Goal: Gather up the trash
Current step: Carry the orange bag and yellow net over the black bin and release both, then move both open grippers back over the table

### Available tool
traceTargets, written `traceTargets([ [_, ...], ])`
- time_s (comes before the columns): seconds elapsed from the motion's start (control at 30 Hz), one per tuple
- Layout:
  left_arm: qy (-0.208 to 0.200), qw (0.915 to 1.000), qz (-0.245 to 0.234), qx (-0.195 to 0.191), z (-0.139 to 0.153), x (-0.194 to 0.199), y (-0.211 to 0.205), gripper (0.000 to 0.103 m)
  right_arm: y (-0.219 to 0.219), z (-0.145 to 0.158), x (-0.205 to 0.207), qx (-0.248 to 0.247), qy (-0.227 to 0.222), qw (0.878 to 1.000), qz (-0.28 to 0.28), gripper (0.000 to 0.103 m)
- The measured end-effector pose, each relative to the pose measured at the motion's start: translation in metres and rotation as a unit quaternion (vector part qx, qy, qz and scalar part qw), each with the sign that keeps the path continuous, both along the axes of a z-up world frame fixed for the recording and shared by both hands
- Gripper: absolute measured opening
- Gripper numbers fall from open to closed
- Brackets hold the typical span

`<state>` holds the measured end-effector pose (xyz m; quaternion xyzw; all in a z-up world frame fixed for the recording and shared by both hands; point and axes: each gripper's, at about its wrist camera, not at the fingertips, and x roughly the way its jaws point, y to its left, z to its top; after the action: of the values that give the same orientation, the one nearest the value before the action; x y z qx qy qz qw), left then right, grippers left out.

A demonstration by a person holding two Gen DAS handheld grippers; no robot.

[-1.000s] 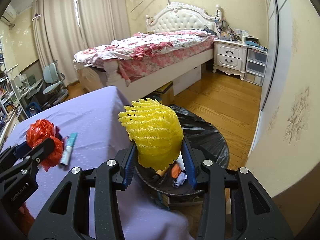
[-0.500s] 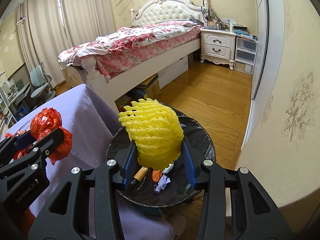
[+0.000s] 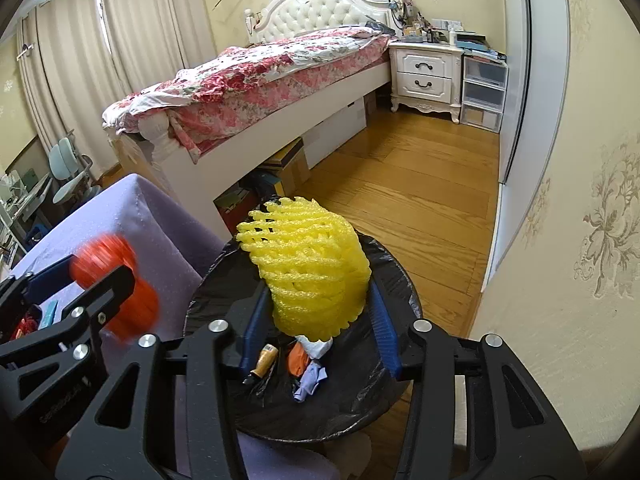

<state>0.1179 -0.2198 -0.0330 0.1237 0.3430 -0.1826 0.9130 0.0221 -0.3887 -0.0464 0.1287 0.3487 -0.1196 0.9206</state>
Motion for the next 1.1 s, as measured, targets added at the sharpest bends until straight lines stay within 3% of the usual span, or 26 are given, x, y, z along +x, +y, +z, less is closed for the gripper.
traceTargets([
  [0.2, 0.005, 0.9998, 0.012, -0.011, 0.002, 0.004, 0.004, 0.081, -0.006, -0.004, -0.001, 0.008, 0.004, 1.000, -0.017, 0.057],
  [0.6, -0.008, 0.9991, 0.035, -0.021, 0.012, 0.001, 0.016, 0.084, -0.004, 0.000, -0.012, 0.004, 0.005, 1.000, -0.030, 0.068],
  [0.83, -0.014, 0.9979, 0.058, -0.023, 0.021, -0.006, 0.038, 0.084, 0.015, 0.008, -0.018, -0.003, 0.008, 1.000, -0.020, 0.074],
  [1.1, -0.020, 0.9935, 0.111, -0.020, 0.028, -0.019, 0.089, 0.084, 0.051, 0.020, -0.025, 0.010, 0.001, 1.000, 0.014, 0.075],
])
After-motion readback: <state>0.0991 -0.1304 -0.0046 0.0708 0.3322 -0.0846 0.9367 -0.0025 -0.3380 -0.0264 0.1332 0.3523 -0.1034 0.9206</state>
